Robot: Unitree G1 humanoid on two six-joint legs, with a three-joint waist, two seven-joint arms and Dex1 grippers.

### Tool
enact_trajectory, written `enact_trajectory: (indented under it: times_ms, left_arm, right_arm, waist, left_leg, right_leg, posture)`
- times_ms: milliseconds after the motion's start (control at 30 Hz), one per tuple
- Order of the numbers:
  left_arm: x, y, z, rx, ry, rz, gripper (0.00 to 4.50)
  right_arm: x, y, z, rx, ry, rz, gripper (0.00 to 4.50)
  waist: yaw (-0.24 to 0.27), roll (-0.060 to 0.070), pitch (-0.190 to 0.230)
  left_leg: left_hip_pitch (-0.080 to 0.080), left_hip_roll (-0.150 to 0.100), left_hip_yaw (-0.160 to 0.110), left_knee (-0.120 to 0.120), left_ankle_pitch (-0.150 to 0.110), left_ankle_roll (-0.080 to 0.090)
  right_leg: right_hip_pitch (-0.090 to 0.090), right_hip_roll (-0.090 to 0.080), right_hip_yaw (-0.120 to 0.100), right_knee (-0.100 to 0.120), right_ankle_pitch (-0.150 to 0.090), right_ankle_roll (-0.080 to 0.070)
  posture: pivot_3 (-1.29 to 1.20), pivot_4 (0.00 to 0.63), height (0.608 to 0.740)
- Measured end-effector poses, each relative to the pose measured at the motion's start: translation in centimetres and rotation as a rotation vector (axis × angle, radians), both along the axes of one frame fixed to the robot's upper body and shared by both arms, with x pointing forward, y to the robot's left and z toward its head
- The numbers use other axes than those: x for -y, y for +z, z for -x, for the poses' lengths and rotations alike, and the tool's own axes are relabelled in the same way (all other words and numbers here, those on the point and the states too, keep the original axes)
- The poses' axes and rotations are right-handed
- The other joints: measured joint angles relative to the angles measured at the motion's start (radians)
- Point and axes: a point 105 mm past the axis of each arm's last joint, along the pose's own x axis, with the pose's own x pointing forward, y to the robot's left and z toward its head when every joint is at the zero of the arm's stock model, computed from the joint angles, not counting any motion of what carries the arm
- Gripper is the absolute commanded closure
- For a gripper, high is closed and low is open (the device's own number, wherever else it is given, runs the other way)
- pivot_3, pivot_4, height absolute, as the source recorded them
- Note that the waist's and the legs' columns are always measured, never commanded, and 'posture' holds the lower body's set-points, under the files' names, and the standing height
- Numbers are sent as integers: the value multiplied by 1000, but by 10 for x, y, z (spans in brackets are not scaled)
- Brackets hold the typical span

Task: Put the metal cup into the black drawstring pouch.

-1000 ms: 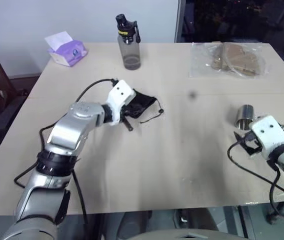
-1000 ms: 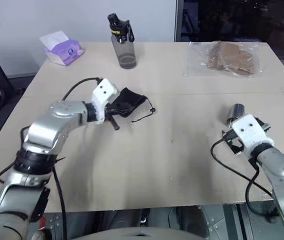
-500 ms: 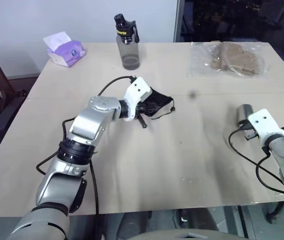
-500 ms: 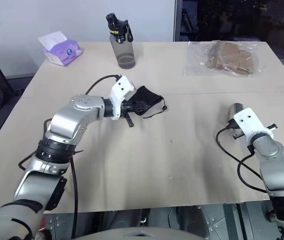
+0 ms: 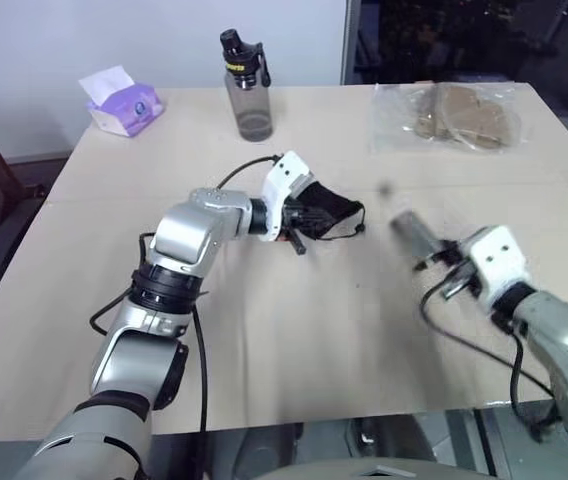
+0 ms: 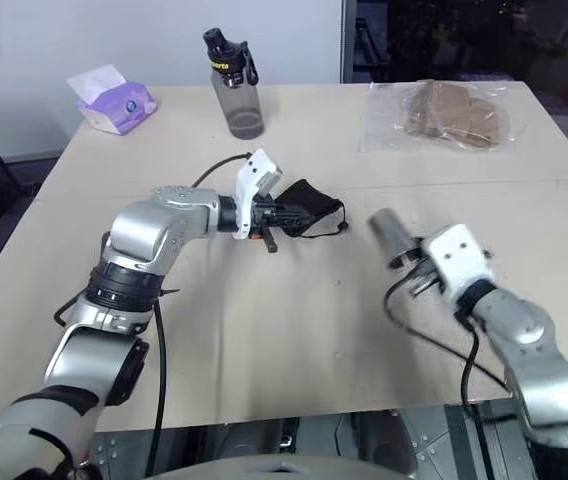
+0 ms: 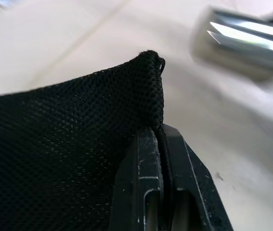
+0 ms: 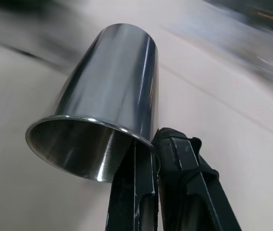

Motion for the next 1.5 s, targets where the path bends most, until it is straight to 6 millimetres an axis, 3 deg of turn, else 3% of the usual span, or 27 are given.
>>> enact_trajectory:
  times_ms: [100,167,333,500,1133,1233,1333,1500]
  left_arm:
    - [-8,-16,2,34,-24,-87,2987]
    - [-10,-21,2,65,-31,-119,2121]
    - [-11,-30,1,145,-57,-189,2121]
    - [-8,-24,-3,277,-86,-236,2121]
    - [5,-36,-5,413,-116,-326,2121]
    - [4,-41,-8,411,-109,-336,2894]
    - [4,-45,-9,408,-107,-346,4219]
    - [9,-51,-12,365,-100,-328,4372]
  right_arm:
    - [0,-8,6,-45,-4,-3,4500]
    - [-2,-8,10,-54,7,-10,4500]
    - [-6,-10,20,-69,34,-20,4500]
    - [-5,-12,22,-78,26,-20,4500]
    - [-6,-10,25,-66,17,-17,4500]
    - [-6,-10,25,-64,18,-15,4500]
    - [-8,-8,23,-52,28,-3,4500]
    - [-19,-10,13,-41,69,5,4500]
  waist:
    - [1,0,0]
    - [3,0,0]
    - [4,0,0]
    - [4,0,0]
    - [4,0,0]
    - [3,0,0]
    - [3,0,0]
    - [3,0,0]
  left_leg:
    - [0,0,1,0,0,0]
    - [0,0,1,0,0,0]
    - [0,0,1,0,0,0]
    - [0,0,1,0,0,0]
    - [0,0,1,0,0,0]
    - [0,0,2,0,0,0]
    - [0,0,2,0,0,0]
    - [0,0,2,1,0,0]
  right_leg:
    - [0,0,1,0,0,0]
    - [0,0,1,0,0,0]
    - [0,0,1,-1,0,0]
    - [0,0,1,-1,0,0]
    - [0,0,1,0,0,0]
    - [0,0,1,0,0,0]
    - [0,0,1,0,0,0]
    - [0,0,0,0,0,0]
  posture:
    - [0,150,740]
    - [0,150,740]
    - [0,150,740]
    - [0,150,740]
    - [0,150,740]
    - [0,150,740]
    - [0,150,740]
    - [0,150,740]
